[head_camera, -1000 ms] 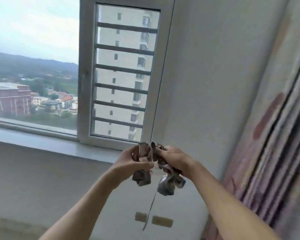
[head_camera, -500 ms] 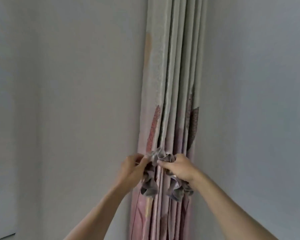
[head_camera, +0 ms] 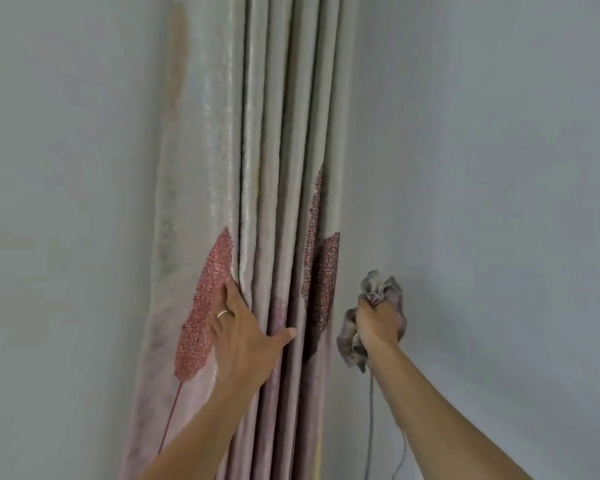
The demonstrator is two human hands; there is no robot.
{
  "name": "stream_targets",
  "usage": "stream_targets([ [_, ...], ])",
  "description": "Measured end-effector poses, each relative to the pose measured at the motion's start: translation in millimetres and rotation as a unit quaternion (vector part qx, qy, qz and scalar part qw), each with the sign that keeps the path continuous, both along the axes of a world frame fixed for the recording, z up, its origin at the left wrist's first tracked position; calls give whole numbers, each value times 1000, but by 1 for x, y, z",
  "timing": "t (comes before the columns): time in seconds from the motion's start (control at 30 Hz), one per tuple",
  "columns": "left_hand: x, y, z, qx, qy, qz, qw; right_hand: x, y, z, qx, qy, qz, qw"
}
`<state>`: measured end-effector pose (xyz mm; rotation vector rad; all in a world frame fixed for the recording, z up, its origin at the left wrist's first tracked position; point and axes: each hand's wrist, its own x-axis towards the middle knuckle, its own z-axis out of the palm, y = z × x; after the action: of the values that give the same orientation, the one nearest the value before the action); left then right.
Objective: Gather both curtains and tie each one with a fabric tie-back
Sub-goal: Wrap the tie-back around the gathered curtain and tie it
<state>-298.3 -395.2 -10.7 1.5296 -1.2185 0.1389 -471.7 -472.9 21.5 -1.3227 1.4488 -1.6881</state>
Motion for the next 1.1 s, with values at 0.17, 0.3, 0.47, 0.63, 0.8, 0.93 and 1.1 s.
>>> stream_targets([
  [0.17, -12, -48, 14, 7, 6, 10, 1000, 17, -45, -1, 73, -108, 227, 965],
  [0.3, -14, -66, 27, -35, 137, -135, 981, 45, -42, 3, 88, -196, 408, 887],
  [0.47, -8, -83, 41, -80, 304, -178, 932, 60, -38, 1, 80, -257, 479, 835],
  [0.63, 18, -83, 43, -83, 301, -188, 931, 64, -51, -5, -13, -110, 312, 943],
  [0.8, 57, -72, 40, -19, 384, -361, 849, 83, -41, 9, -38, -98, 406, 908],
  [0.93, 70, -64, 39, 24, 195, -314, 929, 95, -34, 20, -52, -58, 420, 904],
  [1.1, 76, -70, 32, 11, 168, -351, 921, 96, -32, 26, -81, 29, 401, 912],
])
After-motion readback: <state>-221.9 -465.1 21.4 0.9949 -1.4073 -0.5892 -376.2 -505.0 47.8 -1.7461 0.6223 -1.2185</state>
